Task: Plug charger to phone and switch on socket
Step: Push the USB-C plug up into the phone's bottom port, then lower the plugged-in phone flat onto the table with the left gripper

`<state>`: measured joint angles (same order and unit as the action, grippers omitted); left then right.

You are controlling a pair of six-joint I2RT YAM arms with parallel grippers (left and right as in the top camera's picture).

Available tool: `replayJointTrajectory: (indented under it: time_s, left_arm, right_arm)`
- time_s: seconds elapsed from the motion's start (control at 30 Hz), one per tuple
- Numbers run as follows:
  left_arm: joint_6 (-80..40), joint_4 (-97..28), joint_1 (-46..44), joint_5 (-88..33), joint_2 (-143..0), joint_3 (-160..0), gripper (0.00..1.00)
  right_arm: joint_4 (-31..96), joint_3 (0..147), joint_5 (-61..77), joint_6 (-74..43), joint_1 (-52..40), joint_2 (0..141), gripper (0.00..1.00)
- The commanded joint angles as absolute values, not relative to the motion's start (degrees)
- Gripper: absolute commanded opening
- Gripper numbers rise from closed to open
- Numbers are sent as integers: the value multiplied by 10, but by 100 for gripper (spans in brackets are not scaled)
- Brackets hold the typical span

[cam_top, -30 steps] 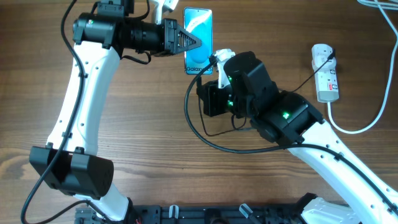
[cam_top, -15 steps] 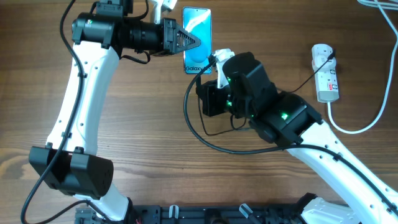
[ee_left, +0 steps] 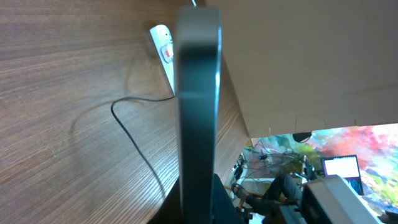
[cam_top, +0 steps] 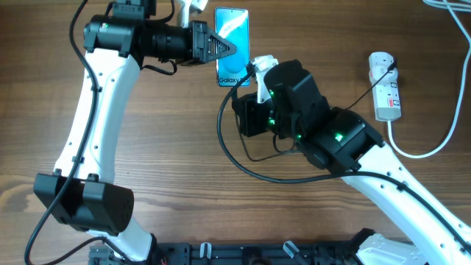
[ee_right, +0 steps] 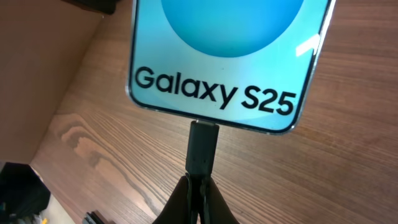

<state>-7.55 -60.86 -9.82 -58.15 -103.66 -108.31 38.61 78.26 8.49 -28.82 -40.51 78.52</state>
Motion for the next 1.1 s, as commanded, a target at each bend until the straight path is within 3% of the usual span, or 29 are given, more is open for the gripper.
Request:
replayJointTrajectory:
  time_s: [0.0,0.1,0.2,0.23,0.3,0.37,0.5,0.53,0.83,1.07]
  left_arm:
    - [-60,-623,-104,-595,-1030,-1089,4]
    - [-64,-630,-104,-595,-1030,-1089,4]
    - [-64,-632,-104,-595,-1030,-1089,4]
    - [-64,-630,-104,-595,-1030,-1089,4]
    - [-67,-626,-104,-585,-1030,-1089,4]
    - [-96,-627,-104,-507,-1030,-1089,4]
    - [-98,-659,-104,-416,-1053,-1077,4]
    - [-98,-661,-107,-417,-1062,-1064,4]
    - [-95,-586,-185,-417,-1205,-1011,4]
    - [-99,-548,-189,-416,-1270,-1011,4]
  right_arm:
    - [358,833,38,-272,-395,774,4]
    - [357,833,38,-272,-395,774,7]
    - [363,833,39,-272,-395,774,24]
    - [371,833,39,-272,-395,774,36]
    - [390,833,39,-272,-395,774,38]
    - [427,833,39,-276,-395,774,47]
    - [514,833,6,-345,-395,774,93]
    - [534,833,-11,-352,-395,774,99]
    - [629,831,0,-376,-394,774,100]
    - [606,774,9,-425,-394,776,100]
